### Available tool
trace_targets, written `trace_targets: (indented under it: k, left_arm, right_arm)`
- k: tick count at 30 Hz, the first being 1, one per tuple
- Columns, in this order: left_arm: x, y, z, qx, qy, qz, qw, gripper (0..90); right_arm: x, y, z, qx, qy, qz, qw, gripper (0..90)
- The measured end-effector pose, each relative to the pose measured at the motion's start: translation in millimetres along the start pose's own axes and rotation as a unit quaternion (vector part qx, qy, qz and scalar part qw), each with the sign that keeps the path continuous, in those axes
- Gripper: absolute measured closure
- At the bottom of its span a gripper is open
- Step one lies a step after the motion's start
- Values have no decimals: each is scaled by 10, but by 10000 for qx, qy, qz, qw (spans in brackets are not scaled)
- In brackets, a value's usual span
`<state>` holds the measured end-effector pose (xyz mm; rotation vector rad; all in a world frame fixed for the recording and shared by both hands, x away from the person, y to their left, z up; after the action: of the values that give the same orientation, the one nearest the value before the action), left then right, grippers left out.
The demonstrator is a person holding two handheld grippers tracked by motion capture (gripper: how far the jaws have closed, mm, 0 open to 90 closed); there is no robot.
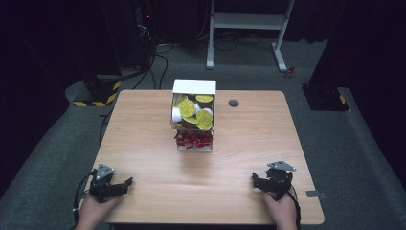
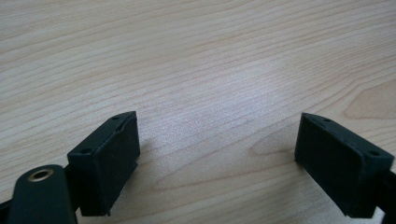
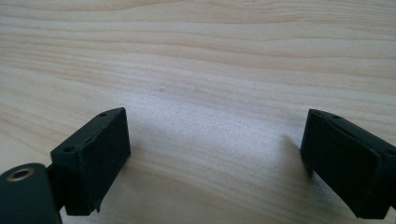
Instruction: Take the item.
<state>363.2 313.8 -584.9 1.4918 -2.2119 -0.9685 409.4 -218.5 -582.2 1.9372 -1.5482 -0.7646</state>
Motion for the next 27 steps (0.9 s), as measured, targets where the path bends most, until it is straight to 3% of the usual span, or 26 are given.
trace_targets:
  k: [23, 27]
  left_arm:
    - [-2, 0, -5, -11, -37, 4, 10000, 147]
    - [33, 14, -4, -100, -74, 86, 9999, 143]
  right_arm:
    - [-17, 32, 36, -12, 64, -54, 10000, 82]
    - [-16, 32, 36, -10, 70, -55, 10000, 82]
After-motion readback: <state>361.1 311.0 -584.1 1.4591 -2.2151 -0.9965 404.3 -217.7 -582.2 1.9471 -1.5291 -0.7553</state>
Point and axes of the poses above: each handheld gripper's, and its own axes: y roughly backward along the jaws, z roughly out of its underside, x roughly to its right, the point moved 8 cm from there along -y, roughly forward along the jaws, and after that the axes turned 9 degrees about -y, right-handed, at the moved point
